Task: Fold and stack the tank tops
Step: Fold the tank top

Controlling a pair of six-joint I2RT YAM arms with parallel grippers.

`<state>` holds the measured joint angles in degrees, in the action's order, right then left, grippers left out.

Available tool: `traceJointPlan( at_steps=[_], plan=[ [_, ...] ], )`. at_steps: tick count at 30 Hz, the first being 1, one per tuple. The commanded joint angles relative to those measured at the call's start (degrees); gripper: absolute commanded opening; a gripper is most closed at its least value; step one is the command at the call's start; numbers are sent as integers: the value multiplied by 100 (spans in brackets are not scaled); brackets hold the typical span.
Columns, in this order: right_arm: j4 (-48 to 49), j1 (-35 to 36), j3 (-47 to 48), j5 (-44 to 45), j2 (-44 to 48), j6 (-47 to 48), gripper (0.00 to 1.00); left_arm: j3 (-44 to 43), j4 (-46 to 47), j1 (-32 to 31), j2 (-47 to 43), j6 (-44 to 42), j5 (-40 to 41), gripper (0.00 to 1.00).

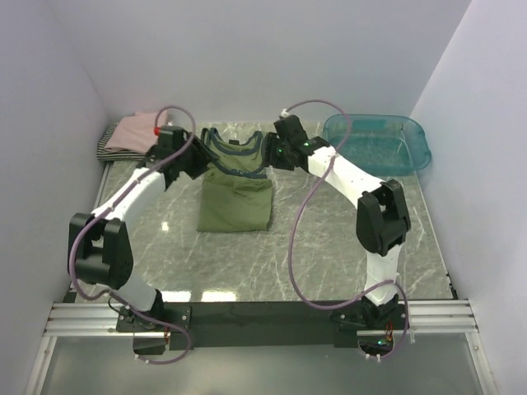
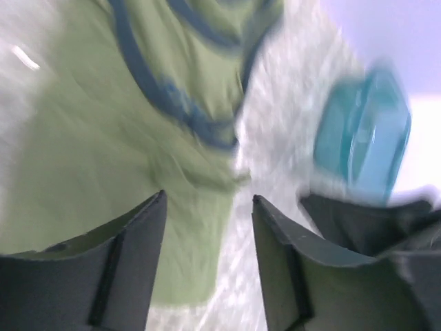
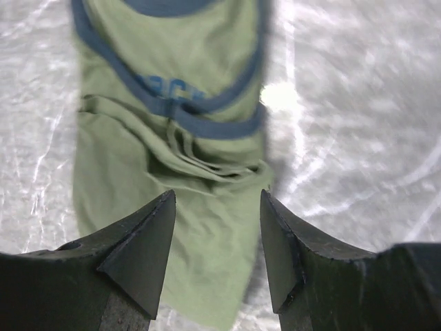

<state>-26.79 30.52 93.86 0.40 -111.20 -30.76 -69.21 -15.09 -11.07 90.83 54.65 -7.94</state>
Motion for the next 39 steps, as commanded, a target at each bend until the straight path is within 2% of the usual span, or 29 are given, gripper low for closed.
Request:
traceJointPlan(
  at_steps=[1, 4, 6, 9, 11, 15, 19, 22, 25, 28, 30, 34, 39],
  plan=[
    [-290, 366, 927, 240, -445, 614, 59, 599, 347, -640, -249, 185, -198, 58],
    [-643, 446, 1318, 109, -859, 905, 59, 882, 585, -974, -224, 326, -313, 50],
    [-548, 463, 1240, -22, -842, 1062, 60, 1023, 718, -1116, -110, 300, -496, 44],
    [-529, 437, 1143, -284, -921, 1212, 62, 1242, 928, -1345, -13, 326, -515, 39],
    [-617, 437, 1230, -488, -1035, 1274, 59, 1392, 1304, -1398, 84, 353, -603, 34],
    [-504, 498, 960, -770, -939, 1248, 54, 1629, 1702, -1538, 286, 265, -674, 32],
    [-363, 700, 458, -586, -851, 1266, 54, 1779, 2080, -1644, 514, 247, -761, 32],
    [-423, 718, 544, -612, -1026, 1257, 54, 1771, 2309, -1661, 717, 239, -936, 31],
    [-511, 692, 842, -419, -1307, 1275, 54, 1762, 2405, -1714, 709, 186, -928, 33],
    [-731, 552, 1456, -164, -1711, 1152, 52, 1639, 2284, -1758, 682, 54, -919, 39],
    [-758, 455, 1678, -50, -1914, 1046, 52, 1578, 2230, -1758, 708, -16, -919, 48],
    [-1021, 367, 2478, -49, -2335, 923, 52, 1577, 2212, -1784, 831, 1, -1007, 55],
    [-890, 323, 2523, -49, -2547, 809, 52, 1630, 2247, -1863, 989, -7, -1086, 62]
  ],
)
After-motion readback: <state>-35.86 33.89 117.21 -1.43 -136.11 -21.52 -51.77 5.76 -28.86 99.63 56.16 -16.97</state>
